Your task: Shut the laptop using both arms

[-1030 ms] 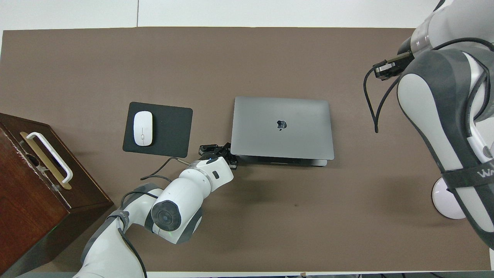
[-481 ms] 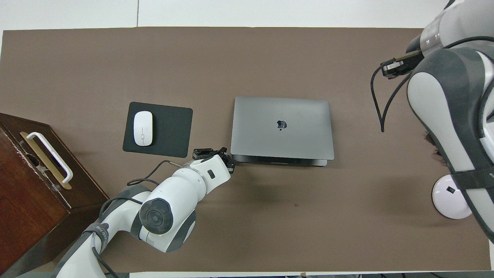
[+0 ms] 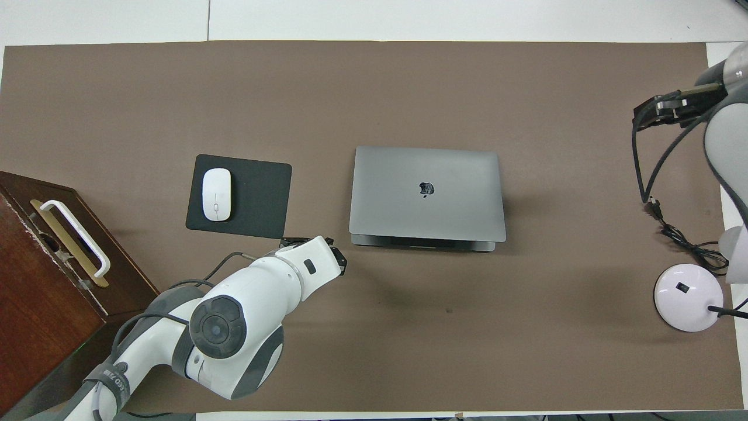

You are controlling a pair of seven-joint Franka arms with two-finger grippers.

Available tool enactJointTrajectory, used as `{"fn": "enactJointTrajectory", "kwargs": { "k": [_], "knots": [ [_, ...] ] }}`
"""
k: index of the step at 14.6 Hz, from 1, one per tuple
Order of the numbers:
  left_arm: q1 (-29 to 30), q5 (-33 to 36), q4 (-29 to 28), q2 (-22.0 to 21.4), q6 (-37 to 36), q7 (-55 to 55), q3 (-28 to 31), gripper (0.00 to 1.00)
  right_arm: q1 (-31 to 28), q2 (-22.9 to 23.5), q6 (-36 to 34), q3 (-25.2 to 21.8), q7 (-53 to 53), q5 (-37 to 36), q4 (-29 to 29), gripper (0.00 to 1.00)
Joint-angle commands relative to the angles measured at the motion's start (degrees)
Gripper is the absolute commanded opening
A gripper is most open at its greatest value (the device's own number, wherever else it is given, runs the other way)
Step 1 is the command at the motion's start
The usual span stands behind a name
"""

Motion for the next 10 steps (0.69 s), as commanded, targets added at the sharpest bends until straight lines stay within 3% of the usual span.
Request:
{"fn": "enactJointTrajectory", "kwargs": {
  "k": [1,6,10],
  "knots": [
    [2.06,-1.11,0.37,-3.99,-8.33,-0.03,0.27,0.00,-1.49,-10.25,0.37,0.78,-0.33,0.06,-10.53,1.00],
    [7.16,-1.11,8.89,-6.72,-27.93,1.28,0.36,0.00,-3.86,-20.45,1.95,0.51,-0.59,2.16,-22.40,1.00],
    [11.99,-1.11,10.66,-9.53,-35.77,5.41,0.27,0.00,-3.87,-22.57,3.98,0.51,-0.60,5.41,-25.40,1.00]
  ]
}}
